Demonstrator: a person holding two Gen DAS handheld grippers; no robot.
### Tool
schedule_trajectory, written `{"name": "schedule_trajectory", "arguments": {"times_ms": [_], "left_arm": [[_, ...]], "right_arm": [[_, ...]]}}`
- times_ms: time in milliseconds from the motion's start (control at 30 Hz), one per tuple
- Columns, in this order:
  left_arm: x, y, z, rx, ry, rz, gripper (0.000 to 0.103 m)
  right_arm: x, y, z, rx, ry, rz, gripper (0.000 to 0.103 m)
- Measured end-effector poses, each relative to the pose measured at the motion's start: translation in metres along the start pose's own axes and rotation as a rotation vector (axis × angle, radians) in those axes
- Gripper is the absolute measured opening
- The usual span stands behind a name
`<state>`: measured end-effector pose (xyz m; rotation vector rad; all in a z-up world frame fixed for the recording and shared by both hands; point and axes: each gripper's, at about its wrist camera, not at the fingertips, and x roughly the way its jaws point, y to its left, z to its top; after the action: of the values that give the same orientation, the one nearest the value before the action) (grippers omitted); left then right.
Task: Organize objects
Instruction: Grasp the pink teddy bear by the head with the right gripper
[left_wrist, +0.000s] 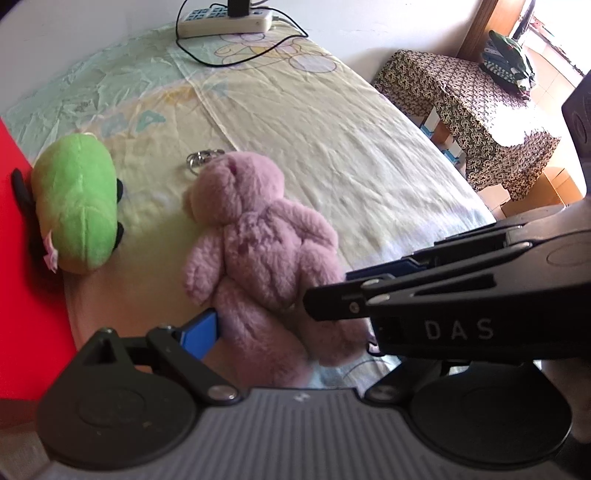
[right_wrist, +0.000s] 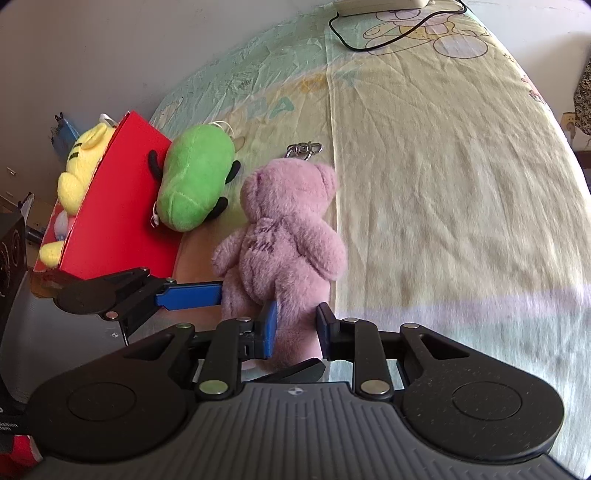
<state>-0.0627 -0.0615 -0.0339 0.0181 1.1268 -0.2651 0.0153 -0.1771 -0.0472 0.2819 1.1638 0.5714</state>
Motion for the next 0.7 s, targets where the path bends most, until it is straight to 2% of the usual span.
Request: {"name": "schedule_trajectory", "arguments": {"times_ms": [333,467,600,700], "left_arm": [[-0.005,-0.001,-0.008,0.001,0.017,0.016,0.094],[-0.013,-0.001,-0.007,0.007,-0.004,0.029,0.099],[-0.021,-0.002,-0.006,0.017,-0.018,0.047,0.099],[-0.025,0.000,-0.006,0.007,-0.022,0.058,0.099]], "right_arm": [[-0.004,-0.001,-0.009,0.065,-0.016,-0.003,0.031],[-0.009,-0.004,-0.007,0.096,-0.040,-0.008,0.033],[-0.015,-0.006,-0.004,0.113,-0.073,-0.023,0.043],[-0.015,-0.007,-0.003,0.118,-0.079,-0.031,0.043]]}}
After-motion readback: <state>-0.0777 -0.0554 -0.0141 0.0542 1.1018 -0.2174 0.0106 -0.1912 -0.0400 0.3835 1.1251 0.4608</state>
